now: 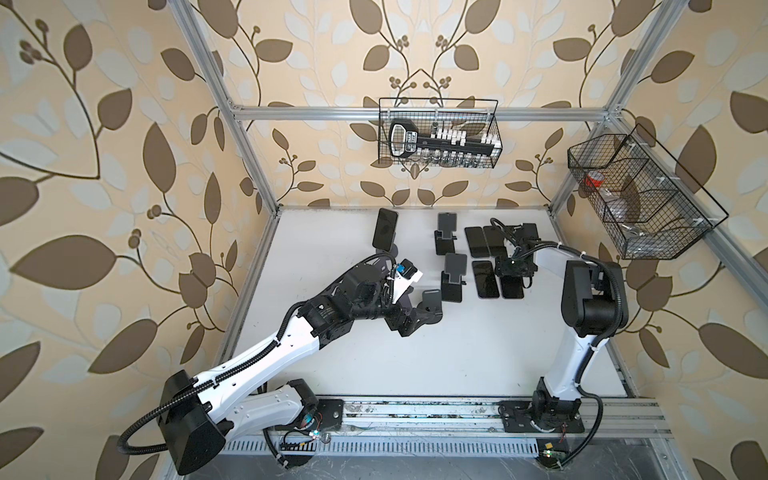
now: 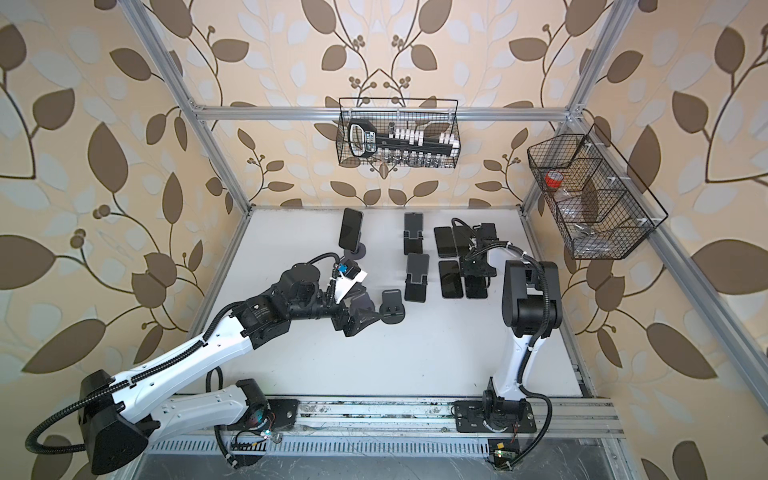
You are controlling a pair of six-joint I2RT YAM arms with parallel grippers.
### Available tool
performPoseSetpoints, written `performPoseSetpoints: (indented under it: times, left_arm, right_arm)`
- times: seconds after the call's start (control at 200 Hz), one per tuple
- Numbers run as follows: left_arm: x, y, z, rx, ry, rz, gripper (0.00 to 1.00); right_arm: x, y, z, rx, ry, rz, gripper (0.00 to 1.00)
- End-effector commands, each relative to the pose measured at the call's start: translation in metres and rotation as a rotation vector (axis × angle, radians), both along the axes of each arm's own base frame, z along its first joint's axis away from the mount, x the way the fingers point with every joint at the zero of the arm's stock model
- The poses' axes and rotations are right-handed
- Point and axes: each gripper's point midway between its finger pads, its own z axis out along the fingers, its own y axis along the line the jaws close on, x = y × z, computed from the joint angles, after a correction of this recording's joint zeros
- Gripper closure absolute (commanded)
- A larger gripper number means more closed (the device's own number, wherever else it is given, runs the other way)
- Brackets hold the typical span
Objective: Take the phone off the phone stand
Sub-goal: 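Lower the purple-edged phone flat beside the other purple-edged phone with the right gripper, then press the phone onto the table and open the right gripper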
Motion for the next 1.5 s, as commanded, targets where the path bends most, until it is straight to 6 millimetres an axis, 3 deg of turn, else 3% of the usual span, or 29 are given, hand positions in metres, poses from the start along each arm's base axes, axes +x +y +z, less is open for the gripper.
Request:
performPoseSetpoints:
  times: [0.0, 0.28, 0.68, 1.495]
  left_arm:
    - [-0.005, 0.001, 0.022, -0.045, -0.051, -0.006, 0.03]
    - [-0.008, 0.005, 0.017, -0.036, -0.048, -0.001, 0.02]
    - [-0.008, 0.006, 0.016, -0.033, -0.054, -0.001, 0.02]
    - [-0.008, 0.009, 0.018, -0.021, -0.066, 0.007, 0.02]
  right_arm:
    - [0.007, -0.005, 0.005, -0.017, -0.019, -0.014, 0.23]
    - [0.006, -0.002, 0.000, -0.003, -0.013, -0.013, 0.18]
    - [0.008, 0.003, 0.002, 0.029, -0.016, -0.001, 0.27]
    - [0.017, 0.006, 0.001, 0.048, -0.021, 0.006, 0.27]
